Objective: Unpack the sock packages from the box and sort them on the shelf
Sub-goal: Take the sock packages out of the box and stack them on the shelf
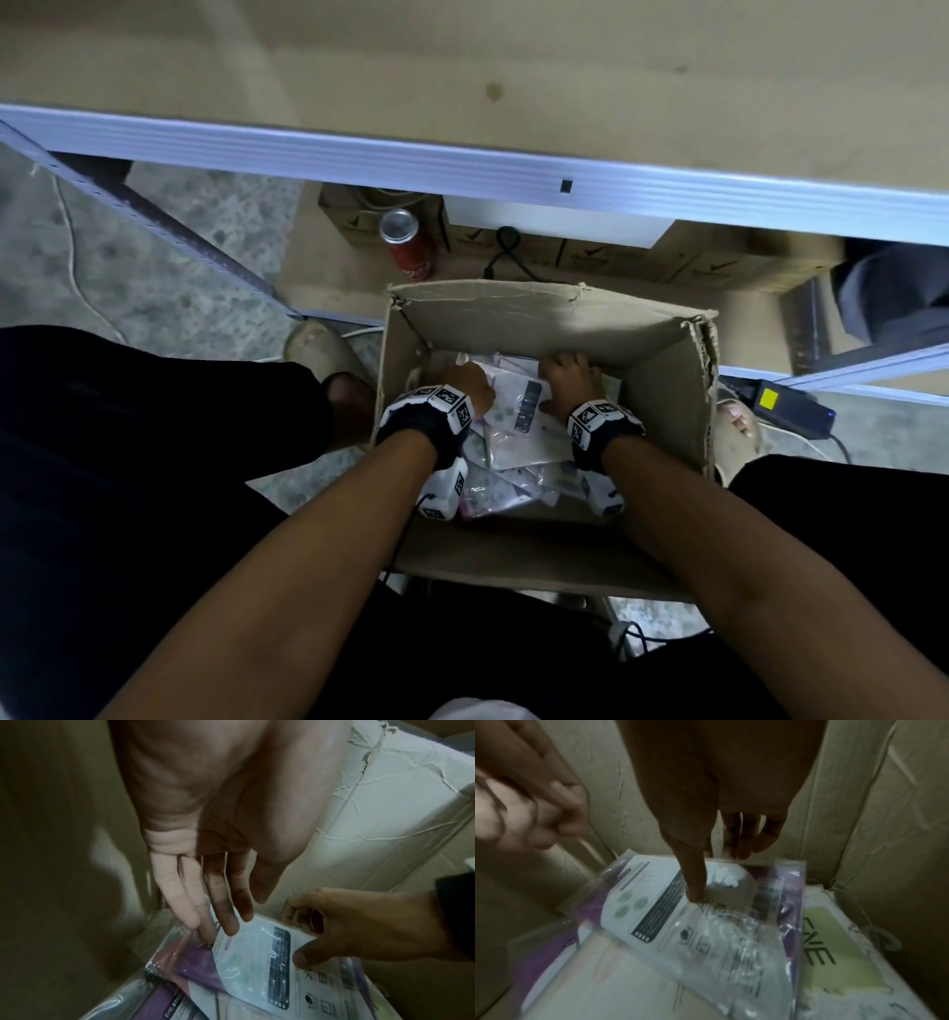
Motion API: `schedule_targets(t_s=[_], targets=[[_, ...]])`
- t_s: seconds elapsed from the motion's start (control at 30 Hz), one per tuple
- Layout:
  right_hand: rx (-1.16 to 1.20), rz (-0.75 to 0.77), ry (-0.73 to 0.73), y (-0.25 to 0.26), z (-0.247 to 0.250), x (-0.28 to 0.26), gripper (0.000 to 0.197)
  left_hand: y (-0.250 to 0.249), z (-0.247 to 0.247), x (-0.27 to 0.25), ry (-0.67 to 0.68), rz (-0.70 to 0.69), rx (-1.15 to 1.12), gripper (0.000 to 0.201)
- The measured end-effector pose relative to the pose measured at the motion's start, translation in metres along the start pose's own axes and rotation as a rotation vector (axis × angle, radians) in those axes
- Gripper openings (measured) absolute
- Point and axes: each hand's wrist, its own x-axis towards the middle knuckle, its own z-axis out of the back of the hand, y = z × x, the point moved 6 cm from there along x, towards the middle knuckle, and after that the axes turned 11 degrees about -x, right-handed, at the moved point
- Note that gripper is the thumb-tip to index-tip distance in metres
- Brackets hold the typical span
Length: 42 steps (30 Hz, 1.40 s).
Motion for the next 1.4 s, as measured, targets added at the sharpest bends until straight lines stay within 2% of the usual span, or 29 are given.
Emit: schedule_targets(t_s=[0.13, 0.2, 0.3, 0.43, 0.73, 0.9, 1.03, 1.17, 1.3, 1.4], targets=[[0.095, -0.009, -0.036, -0.01, 0.004, -0.005, 0.032, -0.001, -0.005, 0.007, 0.026, 0.009, -0.001, 0.041], [0.155, 0.029, 0.001, -0.013, 0.006, -0.005, 0.026, -0.002, -0.008, 0.012, 0.049, 0.011, -0.014, 0.042], [0.173, 0.11, 0.122, -0.012, 0.004, -0.009, 0.025, -0.003, -0.009, 0.017, 0.064, 0.022, -0.032, 0.046], [0.126, 0.102, 0.192, -0.013, 0.0, -0.015, 0.026, -0.002, -0.007, 0.024, 0.042, 0.02, -0.029, 0.041], [0.06, 0.034, 0.208, -0.012, 0.001, -0.017, 0.026, 0.008, -0.012, 0.032, 0.044, 0.055, -0.03, 0.041], [-0.002, 0.061, 0.196, -0.012, 0.001, -0.024, 0.022, 0.003, -0.018, 0.042, 0.058, 0.036, -0.015, 0.04], [0.024, 0.069, 0.242, -0.009, -0.007, -0.031, 0.026, -0.022, -0.017, 0.051, 0.037, -0.076, -0.034, 0.031], [0.084, 0.026, 0.35, -0.01, -0.017, -0.041, 0.028, -0.05, -0.026, 0.06, 0.058, -0.207, -0.033, 0.022], [0.102, 0.049, 0.364, -0.006, -0.026, -0.051, 0.026, -0.058, -0.049, 0.069, 0.087, -0.338, 0.134, 0.039], [0.142, 0.082, 0.415, -0.003, -0.032, -0.058, 0.029, -0.055, -0.057, 0.074, 0.069, -0.352, 0.242, 0.042]])
